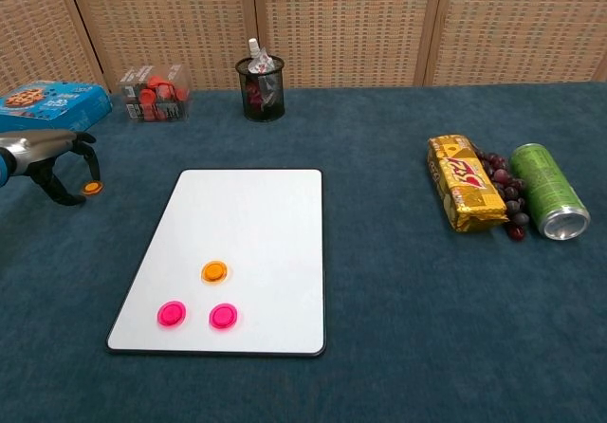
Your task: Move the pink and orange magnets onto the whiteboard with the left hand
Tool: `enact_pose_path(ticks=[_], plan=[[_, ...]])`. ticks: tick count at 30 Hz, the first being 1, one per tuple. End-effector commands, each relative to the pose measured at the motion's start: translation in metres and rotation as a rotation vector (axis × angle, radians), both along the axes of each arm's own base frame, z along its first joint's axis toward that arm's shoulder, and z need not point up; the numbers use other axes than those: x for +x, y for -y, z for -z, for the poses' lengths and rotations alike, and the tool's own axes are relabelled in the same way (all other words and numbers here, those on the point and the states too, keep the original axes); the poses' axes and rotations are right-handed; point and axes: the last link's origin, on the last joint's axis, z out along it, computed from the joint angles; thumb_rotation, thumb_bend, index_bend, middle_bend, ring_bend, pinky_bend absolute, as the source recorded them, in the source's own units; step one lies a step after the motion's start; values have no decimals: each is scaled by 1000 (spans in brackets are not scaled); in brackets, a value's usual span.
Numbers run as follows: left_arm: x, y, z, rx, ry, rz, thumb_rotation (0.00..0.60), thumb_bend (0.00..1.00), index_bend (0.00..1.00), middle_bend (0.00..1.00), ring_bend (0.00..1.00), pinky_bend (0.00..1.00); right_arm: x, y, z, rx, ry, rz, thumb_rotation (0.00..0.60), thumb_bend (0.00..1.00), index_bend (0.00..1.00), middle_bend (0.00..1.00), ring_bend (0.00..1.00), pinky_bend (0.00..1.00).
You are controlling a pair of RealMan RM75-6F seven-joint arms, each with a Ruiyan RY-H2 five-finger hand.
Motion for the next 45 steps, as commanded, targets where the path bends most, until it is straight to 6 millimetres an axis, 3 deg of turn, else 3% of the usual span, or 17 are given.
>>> enact_pose_path(ticks=[1,9,27,31,33,37,45], plan=[[0,0,1,-2,-1,0,600,353,380,0,0,0,0,0,0,0,1,1,600,257,0,0,0,0],[-2,0,3,2,-13,-6,600,363,512,0,0,0,0,0,0,1,3,2,600,258,0,0,0,0],[12,6,-2,1,13,36,600,362,533,0,0,0,0,0,0,4,14,2,600,258,0,0,0,0],[32,17,-5,-33,47,104,600,359,533,0,0,0,0,0,-1,6,17,2,600,257,0,0,0,0],[58,34,-1,-86,73,194,600,358,533,0,0,0,0,0,-1,6,21,3,600,257,0,0,0,0],[80,57,2,-138,98,260,600,357,533,0,0,0,0,0,-1,6,25,2,600,260,0,0,0,0],[97,84,10,-201,100,326,600,355,533,0,0,0,0,0,-1,9,32,1,600,259,0,0,0,0]])
